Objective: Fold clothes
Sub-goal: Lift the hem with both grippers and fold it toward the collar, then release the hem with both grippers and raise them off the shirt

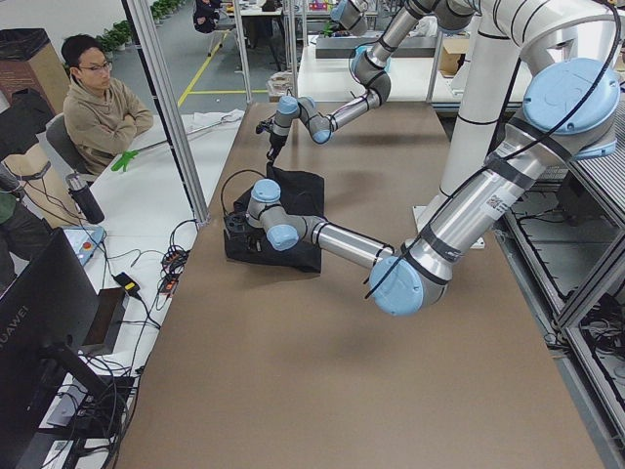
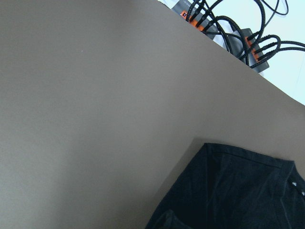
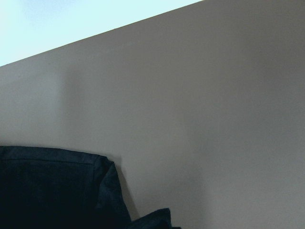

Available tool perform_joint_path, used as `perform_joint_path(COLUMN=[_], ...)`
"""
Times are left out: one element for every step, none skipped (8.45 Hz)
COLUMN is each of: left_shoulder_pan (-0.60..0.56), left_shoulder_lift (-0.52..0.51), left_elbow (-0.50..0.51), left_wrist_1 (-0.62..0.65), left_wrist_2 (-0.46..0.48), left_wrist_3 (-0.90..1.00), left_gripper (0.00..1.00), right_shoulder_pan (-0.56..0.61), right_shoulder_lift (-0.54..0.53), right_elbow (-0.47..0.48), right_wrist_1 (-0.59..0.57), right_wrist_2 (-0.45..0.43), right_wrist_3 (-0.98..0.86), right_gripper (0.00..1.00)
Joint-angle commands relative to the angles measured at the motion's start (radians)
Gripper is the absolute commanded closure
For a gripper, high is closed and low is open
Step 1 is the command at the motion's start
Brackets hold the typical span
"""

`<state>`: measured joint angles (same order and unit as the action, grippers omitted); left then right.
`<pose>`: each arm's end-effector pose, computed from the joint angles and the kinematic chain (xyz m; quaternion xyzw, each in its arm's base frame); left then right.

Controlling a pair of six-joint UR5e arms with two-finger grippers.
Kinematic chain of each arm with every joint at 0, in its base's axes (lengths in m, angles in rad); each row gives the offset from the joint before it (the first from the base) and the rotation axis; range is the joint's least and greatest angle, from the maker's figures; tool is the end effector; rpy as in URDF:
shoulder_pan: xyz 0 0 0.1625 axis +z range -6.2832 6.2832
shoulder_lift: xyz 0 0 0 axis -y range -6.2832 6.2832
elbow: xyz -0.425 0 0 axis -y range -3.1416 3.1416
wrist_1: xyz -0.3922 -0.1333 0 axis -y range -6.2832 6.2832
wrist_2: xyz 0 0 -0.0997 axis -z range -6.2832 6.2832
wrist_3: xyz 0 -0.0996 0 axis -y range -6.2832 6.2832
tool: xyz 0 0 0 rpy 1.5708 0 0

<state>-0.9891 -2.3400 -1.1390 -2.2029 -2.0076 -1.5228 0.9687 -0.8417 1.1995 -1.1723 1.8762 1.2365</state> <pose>0.3615 -0.7156 0.3069 0.0590 0.4901 -0.3016 0.8157 -0.3612 -0.7081 0.3428 0.1089 -0.3759 0.2331 0.8902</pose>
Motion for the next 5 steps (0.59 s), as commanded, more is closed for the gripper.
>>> perform_joint_path(left_shoulder_pan=[0.0, 0.0, 0.0, -0.013, -0.017], left_shoulder_lift=[-0.012, -0.012, -0.013, -0.013, -0.015], left_elbow=[0.097, 0.1, 0.104, 0.111, 0.119], left_wrist_1=[-0.099, -0.104, -0.104, -0.104, -0.104], left_wrist_2=[0.021, 0.021, 0.023, 0.021, 0.021], left_wrist_3=[0.0, 0.0, 0.0, 0.0, 0.0], left_gripper=[1.0, 1.0, 0.93, 0.77, 0.57], right_shoulder_pan=[-0.024, -0.027, -0.027, -0.027, -0.027], right_shoulder_lift=[0.021, 0.03, 0.032, 0.048, 0.073], right_elbow=[-0.06, -0.069, -0.069, -0.069, -0.069], right_wrist_1=[0.054, 0.057, 0.057, 0.062, 0.062], right_wrist_2=[-0.054, -0.068, -0.069, -0.068, -0.069], right_wrist_3=[0.003, 0.006, 0.011, 0.014, 0.049], right_gripper=[0.97, 0.91, 0.81, 0.66, 0.45])
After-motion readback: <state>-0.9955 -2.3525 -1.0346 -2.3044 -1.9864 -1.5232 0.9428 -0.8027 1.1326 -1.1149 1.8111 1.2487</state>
